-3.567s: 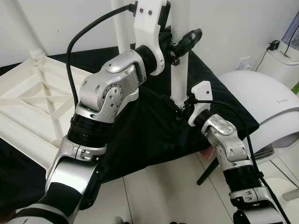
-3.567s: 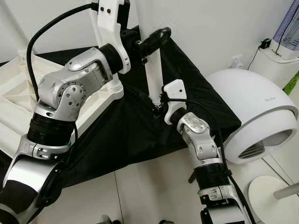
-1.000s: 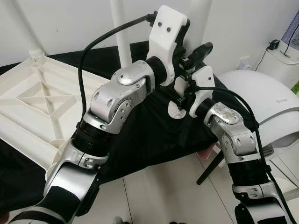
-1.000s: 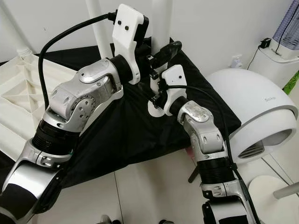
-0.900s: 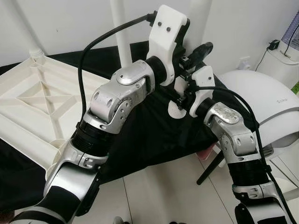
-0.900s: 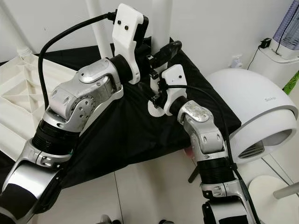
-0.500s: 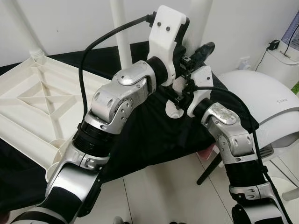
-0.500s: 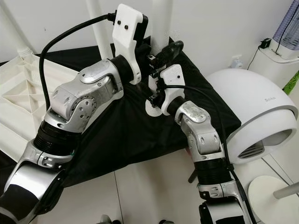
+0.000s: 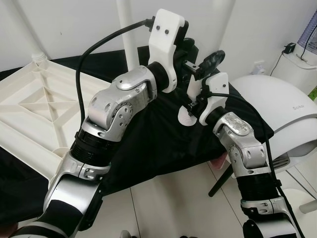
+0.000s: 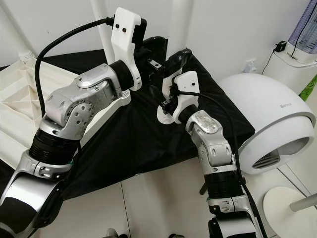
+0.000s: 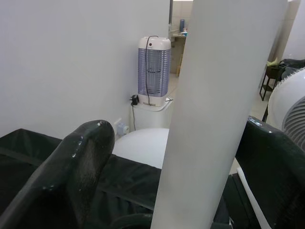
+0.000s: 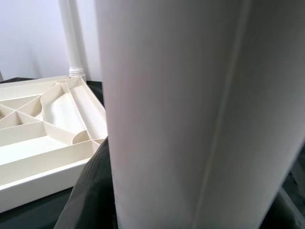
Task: Building children table
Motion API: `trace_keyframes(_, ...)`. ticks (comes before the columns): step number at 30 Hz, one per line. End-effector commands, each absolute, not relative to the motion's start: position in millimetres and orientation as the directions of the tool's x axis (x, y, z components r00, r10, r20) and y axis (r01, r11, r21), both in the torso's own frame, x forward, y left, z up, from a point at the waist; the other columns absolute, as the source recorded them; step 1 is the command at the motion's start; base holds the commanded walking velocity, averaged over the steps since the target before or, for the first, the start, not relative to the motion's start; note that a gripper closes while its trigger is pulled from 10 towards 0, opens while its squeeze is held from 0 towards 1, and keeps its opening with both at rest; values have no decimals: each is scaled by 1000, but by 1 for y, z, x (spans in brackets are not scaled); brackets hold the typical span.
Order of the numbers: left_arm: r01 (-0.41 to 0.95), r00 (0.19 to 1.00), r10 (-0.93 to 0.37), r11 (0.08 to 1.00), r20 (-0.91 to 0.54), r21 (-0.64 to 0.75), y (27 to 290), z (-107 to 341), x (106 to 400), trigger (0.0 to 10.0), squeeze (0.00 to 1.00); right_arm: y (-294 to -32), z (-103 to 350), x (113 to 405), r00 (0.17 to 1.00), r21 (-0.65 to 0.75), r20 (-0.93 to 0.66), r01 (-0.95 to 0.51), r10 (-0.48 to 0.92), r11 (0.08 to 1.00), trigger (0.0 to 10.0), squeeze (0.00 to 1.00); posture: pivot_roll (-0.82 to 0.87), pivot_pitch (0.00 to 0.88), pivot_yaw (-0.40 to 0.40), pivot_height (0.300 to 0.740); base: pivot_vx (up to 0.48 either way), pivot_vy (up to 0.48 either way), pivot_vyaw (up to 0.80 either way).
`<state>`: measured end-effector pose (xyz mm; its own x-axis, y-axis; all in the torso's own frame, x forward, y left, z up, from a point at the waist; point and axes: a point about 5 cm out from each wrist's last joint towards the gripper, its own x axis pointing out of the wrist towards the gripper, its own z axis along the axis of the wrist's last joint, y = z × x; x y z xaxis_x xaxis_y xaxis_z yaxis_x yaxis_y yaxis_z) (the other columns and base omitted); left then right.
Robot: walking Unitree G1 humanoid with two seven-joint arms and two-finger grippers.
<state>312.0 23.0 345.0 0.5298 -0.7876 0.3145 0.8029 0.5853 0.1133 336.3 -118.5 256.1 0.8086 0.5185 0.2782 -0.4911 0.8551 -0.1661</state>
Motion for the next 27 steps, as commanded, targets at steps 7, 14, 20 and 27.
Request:
trace_keyframes(7, 849, 459, -834, 513, 306, 124, 35, 346, 305, 10000, 0, -131, 257, 339, 842, -127, 324, -413, 431, 902, 10000, 0, -58, 126, 69, 740, 0, 0, 0)
trace_keyframes(14, 817, 529, -800, 571, 283, 86, 51, 338, 312, 10000, 0, -144, 253, 343, 884, -75, 328, -326, 332, 942, 10000, 0, -52, 119, 67, 740, 0, 0, 0)
trace_keyframes(20, 743, 639, -732, 667, 237, 56, 66, 321, 323, 10000, 0, -144, 249, 342, 895, -31, 335, -301, 294, 953, 10000, 0, -48, 115, 61, 740, 0, 0, 0)
trace_keyframes(27, 476, 852, -481, 876, 207, 79, 103, 306, 340, 10000, 0, -138, 243, 340, 900, 9, 338, -294, 274, 956, 10000, 0, -27, 107, 37, 740, 0, 0, 0)
